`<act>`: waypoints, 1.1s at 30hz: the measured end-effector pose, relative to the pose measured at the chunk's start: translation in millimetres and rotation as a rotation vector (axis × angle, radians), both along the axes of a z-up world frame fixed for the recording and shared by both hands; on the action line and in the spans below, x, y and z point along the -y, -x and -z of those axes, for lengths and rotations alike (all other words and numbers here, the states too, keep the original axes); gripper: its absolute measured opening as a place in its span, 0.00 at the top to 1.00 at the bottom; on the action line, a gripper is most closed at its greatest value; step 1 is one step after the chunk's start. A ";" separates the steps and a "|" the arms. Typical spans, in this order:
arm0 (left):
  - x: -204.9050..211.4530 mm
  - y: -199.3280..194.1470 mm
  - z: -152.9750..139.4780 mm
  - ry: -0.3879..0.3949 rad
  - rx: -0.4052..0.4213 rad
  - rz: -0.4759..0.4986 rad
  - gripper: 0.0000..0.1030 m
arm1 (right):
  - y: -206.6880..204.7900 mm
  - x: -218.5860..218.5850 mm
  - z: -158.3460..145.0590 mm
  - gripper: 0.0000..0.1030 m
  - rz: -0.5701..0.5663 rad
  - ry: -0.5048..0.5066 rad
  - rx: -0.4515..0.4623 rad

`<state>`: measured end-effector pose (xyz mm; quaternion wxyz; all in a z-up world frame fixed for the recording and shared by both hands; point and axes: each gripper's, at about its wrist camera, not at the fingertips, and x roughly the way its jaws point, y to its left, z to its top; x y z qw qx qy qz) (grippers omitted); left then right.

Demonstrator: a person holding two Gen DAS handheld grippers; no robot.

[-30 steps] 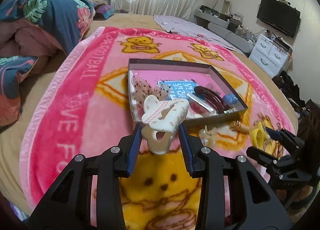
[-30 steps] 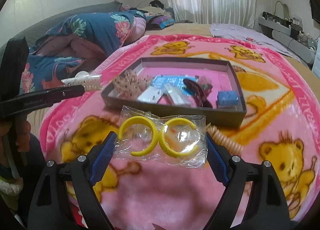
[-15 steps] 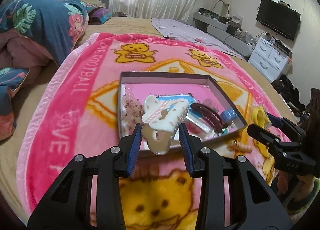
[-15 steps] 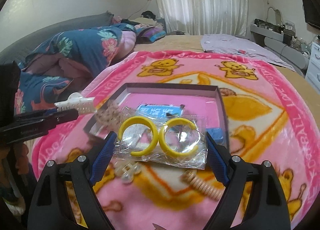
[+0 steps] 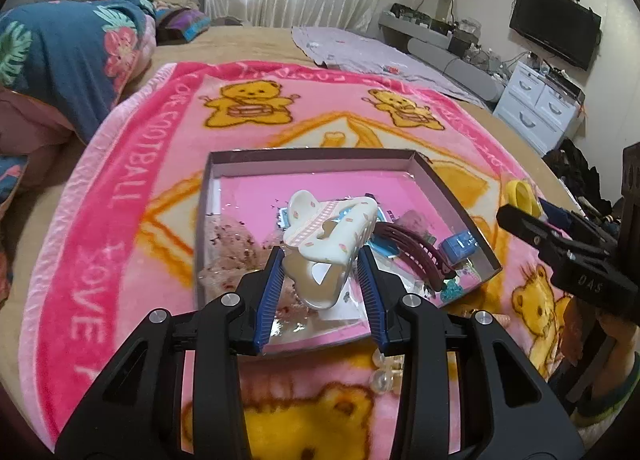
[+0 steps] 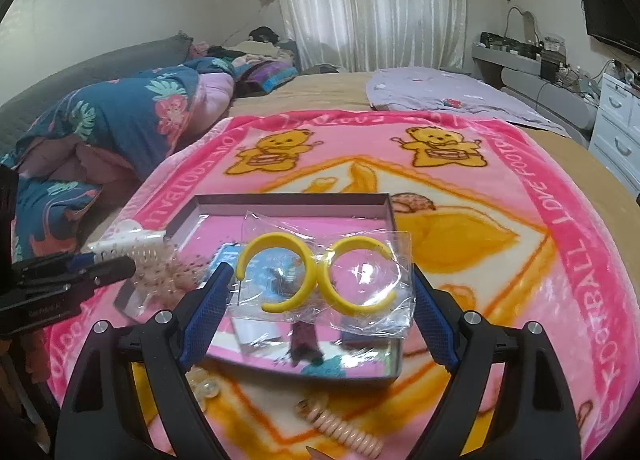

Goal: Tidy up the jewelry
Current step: 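Lower the claw clip into the tray with the left tool while the right drops the hoop bag in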

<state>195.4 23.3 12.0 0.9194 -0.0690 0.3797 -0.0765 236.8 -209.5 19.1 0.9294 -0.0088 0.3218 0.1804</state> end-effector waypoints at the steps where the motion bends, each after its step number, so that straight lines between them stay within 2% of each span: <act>1: 1.5 -3.6 2.8 -0.003 -0.007 0.002 0.71 | -2.4 0.5 1.6 0.18 0.002 0.004 -0.003; 11: 13.0 -25.1 30.0 -0.014 -0.051 0.020 0.71 | -31.6 -4.5 25.1 0.18 0.004 0.090 -0.052; 20: 4.9 -30.3 45.3 -0.018 -0.086 0.006 0.71 | -45.0 -20.5 45.7 0.18 -0.045 0.146 -0.108; 24: 3.6 -31.4 46.1 -0.013 -0.091 0.001 0.71 | -43.9 -22.8 48.9 0.18 -0.058 0.146 -0.117; 28: 3.8 -30.6 47.0 -0.015 -0.096 0.001 0.71 | -43.8 -20.6 49.8 0.12 -0.055 0.125 -0.134; 33: 5.1 -23.3 38.7 -0.015 -0.077 0.005 0.70 | -32.9 -10.0 41.4 0.10 -0.035 0.084 -0.111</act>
